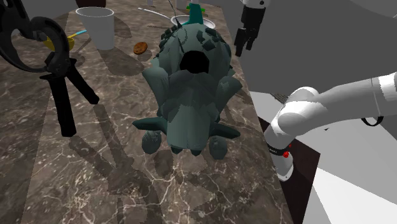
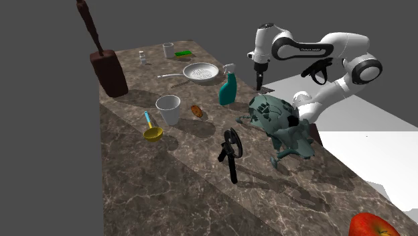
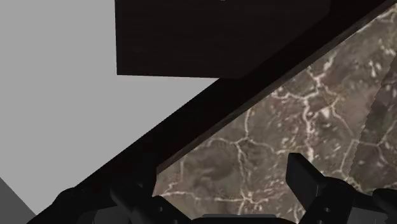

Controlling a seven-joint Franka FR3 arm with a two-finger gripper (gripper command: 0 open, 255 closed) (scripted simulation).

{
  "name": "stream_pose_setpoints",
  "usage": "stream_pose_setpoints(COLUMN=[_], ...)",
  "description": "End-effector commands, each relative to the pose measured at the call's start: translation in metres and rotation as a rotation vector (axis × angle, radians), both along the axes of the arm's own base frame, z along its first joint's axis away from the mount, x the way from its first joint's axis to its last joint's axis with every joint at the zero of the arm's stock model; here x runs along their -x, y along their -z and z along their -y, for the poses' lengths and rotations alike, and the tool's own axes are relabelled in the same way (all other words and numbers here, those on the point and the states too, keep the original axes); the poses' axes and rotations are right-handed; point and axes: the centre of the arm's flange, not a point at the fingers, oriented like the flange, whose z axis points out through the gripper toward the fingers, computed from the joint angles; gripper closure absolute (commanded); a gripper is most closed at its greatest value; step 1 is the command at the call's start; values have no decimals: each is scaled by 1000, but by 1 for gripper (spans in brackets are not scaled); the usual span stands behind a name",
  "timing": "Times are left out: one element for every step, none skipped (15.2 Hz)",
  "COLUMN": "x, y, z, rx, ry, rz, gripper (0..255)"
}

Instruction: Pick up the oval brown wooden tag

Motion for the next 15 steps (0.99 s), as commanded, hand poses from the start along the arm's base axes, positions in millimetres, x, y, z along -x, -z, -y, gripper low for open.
stream_pose_setpoints(x=[0, -7, -14, -21, -29, -36, -44, -52, -60, -69, -77, -86, -95, -104, -113], y=[0, 0, 0, 0, 0, 0, 0, 0, 0, 0, -1, -1, -1, -1, -1], z=[0, -11, -22, -33, -44, -54, -65, -75, -85, -95, -105, -115, -124, -134, -143], rx=[0, 2, 3, 5, 7, 8, 10, 12, 13, 15, 17, 18, 20, 22, 23], ry=[0, 18, 37, 55, 73, 92, 110, 128, 147, 165, 183, 202, 220, 238, 257], rz=[0, 3, 5, 8, 10, 13, 15, 18, 20, 23, 26, 28, 31, 33, 36], gripper=[0, 0, 0, 0, 0, 0, 0, 0, 0, 0, 0, 0, 0, 0, 0])
